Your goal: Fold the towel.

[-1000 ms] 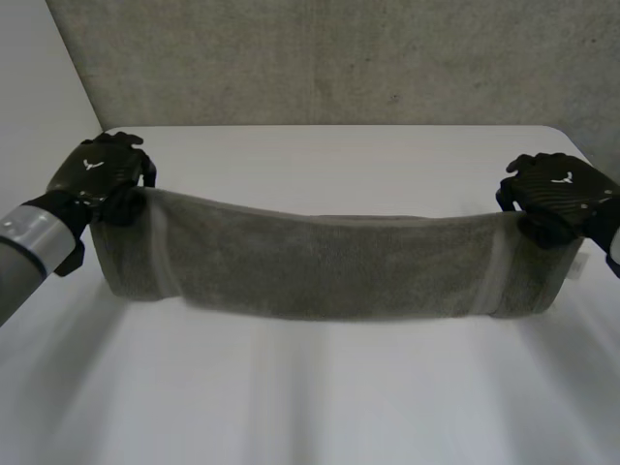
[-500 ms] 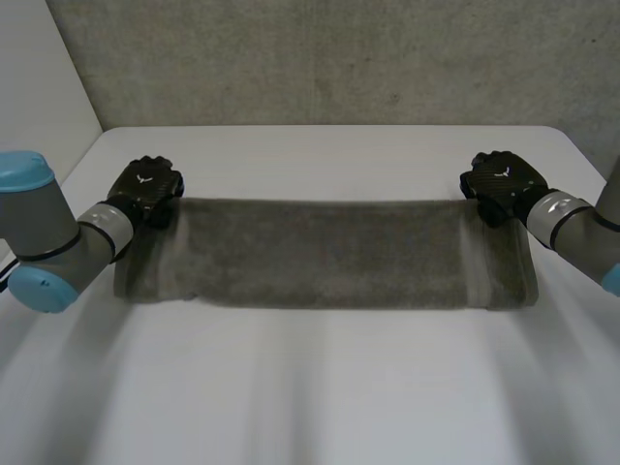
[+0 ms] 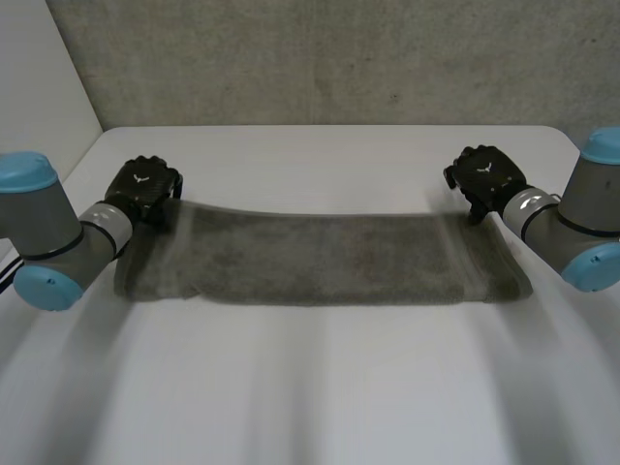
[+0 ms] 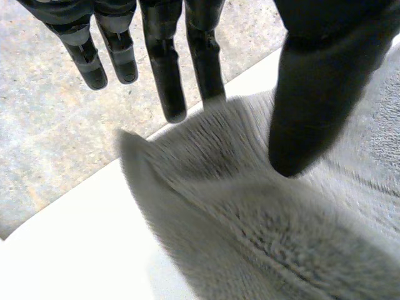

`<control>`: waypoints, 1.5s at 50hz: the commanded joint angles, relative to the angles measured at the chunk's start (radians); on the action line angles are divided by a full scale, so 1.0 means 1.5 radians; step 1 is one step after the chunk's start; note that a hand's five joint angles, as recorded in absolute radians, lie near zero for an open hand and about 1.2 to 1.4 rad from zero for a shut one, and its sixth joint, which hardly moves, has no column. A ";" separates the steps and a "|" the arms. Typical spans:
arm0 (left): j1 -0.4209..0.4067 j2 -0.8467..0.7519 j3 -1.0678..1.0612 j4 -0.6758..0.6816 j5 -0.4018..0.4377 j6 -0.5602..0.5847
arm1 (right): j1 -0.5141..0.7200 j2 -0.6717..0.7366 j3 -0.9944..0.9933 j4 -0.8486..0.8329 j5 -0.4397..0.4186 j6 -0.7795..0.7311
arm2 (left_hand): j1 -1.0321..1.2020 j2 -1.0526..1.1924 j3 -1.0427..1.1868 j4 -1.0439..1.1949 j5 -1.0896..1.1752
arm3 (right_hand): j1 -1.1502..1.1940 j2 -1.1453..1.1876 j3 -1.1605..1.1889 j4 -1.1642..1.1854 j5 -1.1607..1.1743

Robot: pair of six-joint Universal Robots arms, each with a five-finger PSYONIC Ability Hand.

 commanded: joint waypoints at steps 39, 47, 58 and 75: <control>-0.010 0.363 -0.392 0.003 -0.031 -0.039 | -0.078 -0.266 0.502 -0.075 -0.005 -0.003 | -0.289 -0.287 -0.035 -0.039 -0.282 | -0.056 -0.069 -0.029 -0.051 -0.037; -0.010 0.363 -0.392 0.004 -0.032 -0.040 | -0.093 -0.208 0.470 -0.071 -0.004 -0.034 | -0.289 -0.287 -0.035 -0.039 -0.282 | 0.262 0.249 -0.029 -0.051 0.281; -0.005 0.362 -0.393 0.004 -0.032 -0.040 | -0.144 -0.217 0.472 -0.066 -0.009 -0.035 | -0.289 -0.287 -0.035 -0.039 -0.282 | 0.556 0.543 -0.029 -0.051 0.575; 0.006 0.362 -0.398 0.004 -0.032 -0.040 | -0.335 -0.308 0.339 0.013 -0.062 -0.133 | -0.291 -0.289 -0.035 -0.039 -0.284 | 0.556 0.543 -0.029 -0.051 0.575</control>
